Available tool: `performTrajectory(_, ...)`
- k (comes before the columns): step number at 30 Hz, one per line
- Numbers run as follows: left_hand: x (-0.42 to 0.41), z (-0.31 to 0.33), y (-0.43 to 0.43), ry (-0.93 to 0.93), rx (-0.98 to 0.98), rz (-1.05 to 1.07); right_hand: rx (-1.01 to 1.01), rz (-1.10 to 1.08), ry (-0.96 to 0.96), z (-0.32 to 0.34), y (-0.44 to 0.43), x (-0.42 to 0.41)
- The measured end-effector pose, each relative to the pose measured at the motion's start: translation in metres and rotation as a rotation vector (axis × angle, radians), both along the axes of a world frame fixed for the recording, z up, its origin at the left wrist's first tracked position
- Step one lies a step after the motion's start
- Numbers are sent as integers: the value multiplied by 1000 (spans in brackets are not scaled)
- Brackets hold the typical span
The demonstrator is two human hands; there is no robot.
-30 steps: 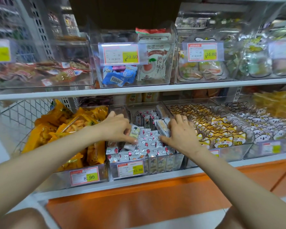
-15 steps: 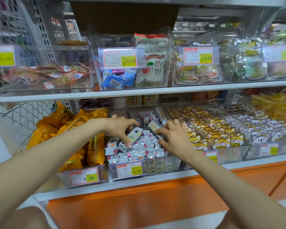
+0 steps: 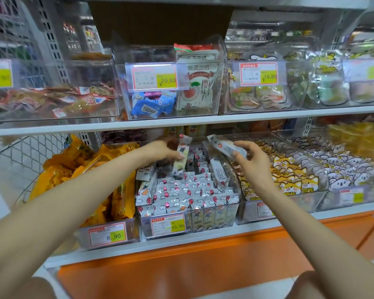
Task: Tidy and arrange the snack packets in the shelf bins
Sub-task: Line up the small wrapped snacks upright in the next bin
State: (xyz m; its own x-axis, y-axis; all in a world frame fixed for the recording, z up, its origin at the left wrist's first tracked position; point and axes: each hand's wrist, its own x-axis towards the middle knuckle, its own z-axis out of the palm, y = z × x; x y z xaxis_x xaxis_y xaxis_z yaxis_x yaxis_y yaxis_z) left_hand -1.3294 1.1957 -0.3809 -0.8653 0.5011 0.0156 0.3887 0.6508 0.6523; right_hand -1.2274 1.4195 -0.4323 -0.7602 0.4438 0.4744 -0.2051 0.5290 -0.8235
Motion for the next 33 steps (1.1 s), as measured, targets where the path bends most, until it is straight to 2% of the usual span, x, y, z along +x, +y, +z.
performTrajectory(3, -5, -2, 18, 4, 90, 113, -86, 27, 9, -2, 8, 0)
performTrajectory(7, -12, -15, 40, -44, 31, 170, -170, 39, 27, -2, 8, 0)
performTrajectory(15, -19, -40, 50, -37, -196, -22, -167, -43, 55, -1, 11, 0)
performTrajectory(19, -24, -38, 50, -95, -234, -101, -84, -41, 50, -1, 10, -3)
performTrajectory(25, -25, -39, 47, -189, -455, -204, -109, -61, 60, 4, 6, -12)
performTrajectory(28, -26, -40, 46, -226, -488, -244, -114, -34, 59, 7, 6, -22)
performTrajectory(33, -35, -41, 41, -247, -423, -256, -6, 37, 1, 15, 0, -43)
